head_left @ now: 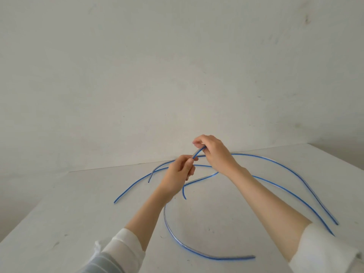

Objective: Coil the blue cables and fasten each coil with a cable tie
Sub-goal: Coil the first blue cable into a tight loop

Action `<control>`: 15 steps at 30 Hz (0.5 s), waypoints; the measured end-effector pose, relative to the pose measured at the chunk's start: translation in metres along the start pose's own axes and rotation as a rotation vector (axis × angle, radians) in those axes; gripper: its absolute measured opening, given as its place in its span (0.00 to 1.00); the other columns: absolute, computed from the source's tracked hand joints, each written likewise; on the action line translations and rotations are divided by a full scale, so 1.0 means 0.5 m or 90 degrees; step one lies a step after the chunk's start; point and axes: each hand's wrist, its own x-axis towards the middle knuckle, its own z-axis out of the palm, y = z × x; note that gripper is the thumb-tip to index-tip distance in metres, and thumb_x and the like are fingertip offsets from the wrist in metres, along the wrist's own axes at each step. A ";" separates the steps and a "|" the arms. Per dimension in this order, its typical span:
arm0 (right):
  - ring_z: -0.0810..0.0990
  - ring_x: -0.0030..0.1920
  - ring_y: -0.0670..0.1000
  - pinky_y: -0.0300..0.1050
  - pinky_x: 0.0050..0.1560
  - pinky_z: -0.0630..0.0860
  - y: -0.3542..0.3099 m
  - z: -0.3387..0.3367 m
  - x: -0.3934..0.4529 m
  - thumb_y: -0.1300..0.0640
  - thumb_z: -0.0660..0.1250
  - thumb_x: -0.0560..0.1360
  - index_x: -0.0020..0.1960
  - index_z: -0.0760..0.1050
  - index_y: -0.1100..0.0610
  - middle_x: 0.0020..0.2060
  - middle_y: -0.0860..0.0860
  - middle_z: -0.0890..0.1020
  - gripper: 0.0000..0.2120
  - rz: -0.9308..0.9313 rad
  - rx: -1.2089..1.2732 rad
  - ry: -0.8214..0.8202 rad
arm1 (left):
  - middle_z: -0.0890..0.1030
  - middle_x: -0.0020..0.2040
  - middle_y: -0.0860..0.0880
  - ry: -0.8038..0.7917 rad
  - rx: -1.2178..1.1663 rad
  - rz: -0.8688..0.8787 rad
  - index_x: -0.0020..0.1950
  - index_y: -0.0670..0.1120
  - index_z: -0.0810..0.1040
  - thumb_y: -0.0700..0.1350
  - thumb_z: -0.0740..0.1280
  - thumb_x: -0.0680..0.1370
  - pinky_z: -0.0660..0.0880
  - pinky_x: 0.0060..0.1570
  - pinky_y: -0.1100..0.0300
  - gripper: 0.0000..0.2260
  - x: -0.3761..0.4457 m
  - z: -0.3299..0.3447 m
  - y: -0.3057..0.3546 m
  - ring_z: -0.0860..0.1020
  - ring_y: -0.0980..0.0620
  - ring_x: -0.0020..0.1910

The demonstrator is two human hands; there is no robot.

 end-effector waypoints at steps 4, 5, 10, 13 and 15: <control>0.73 0.37 0.43 0.42 0.46 0.70 -0.005 -0.030 0.029 0.77 0.54 0.67 0.47 0.76 0.64 0.42 0.54 0.80 0.17 0.026 0.056 0.038 | 0.71 0.27 0.58 -0.009 0.009 -0.047 0.42 0.47 0.76 0.47 0.55 0.81 0.68 0.34 0.69 0.13 -0.025 -0.010 -0.021 0.68 0.58 0.28; 0.71 0.37 0.40 0.40 0.44 0.67 -0.004 -0.041 0.039 0.76 0.54 0.68 0.46 0.76 0.64 0.40 0.52 0.78 0.16 0.042 0.067 0.063 | 0.70 0.26 0.57 -0.012 0.011 -0.056 0.40 0.46 0.75 0.47 0.55 0.81 0.69 0.36 0.68 0.14 -0.034 -0.013 -0.029 0.69 0.58 0.28; 0.72 0.39 0.42 0.40 0.44 0.65 0.007 -0.058 0.062 0.72 0.55 0.73 0.52 0.73 0.61 0.38 0.42 0.74 0.13 0.099 0.058 0.047 | 0.64 0.26 0.56 -0.034 -0.070 -0.140 0.30 0.48 0.66 0.52 0.56 0.80 0.69 0.39 0.61 0.19 -0.069 -0.014 -0.046 0.67 0.55 0.26; 0.73 0.46 0.50 0.45 0.48 0.69 0.015 -0.027 0.036 0.60 0.57 0.79 0.60 0.64 0.59 0.50 0.52 0.71 0.10 0.108 0.037 0.039 | 0.60 0.28 0.53 -0.070 -0.396 -0.178 0.29 0.49 0.63 0.55 0.61 0.76 0.67 0.31 0.64 0.18 -0.063 -0.012 -0.018 0.59 0.54 0.26; 0.72 0.47 0.48 0.46 0.49 0.69 0.023 -0.001 0.009 0.55 0.55 0.79 0.59 0.61 0.56 0.54 0.51 0.69 0.10 0.108 0.001 0.007 | 0.59 0.27 0.53 -0.093 -0.521 -0.174 0.29 0.48 0.64 0.55 0.59 0.76 0.65 0.29 0.64 0.18 -0.053 -0.013 0.008 0.58 0.54 0.25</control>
